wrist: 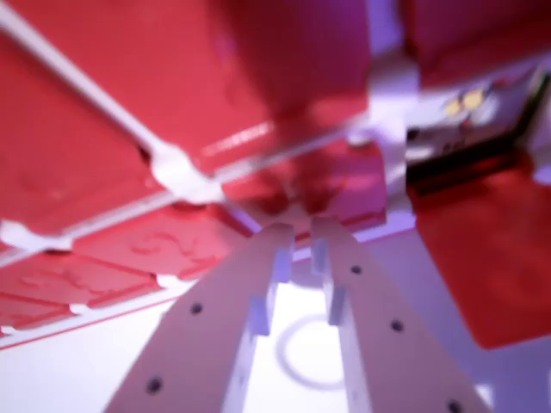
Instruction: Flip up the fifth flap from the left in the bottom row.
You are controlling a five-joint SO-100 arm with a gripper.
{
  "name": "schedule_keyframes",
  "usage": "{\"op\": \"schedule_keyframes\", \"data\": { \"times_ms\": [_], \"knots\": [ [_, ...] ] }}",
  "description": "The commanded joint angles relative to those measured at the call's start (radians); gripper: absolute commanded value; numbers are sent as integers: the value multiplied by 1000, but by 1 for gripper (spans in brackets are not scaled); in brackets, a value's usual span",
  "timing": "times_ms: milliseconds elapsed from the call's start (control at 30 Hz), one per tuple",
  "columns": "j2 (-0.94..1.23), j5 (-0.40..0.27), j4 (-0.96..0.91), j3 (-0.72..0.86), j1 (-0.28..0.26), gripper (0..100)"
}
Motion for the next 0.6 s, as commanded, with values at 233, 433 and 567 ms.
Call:
{"op": "schedule_keyframes", "data": {
  "times_ms": [233, 433, 567],
  "knots": [
    [423, 3, 28, 189, -29, 2],
    [620, -18, 31, 347, -35, 2],
    [761, -38, 31, 462, -38, 2]
  ]
}}
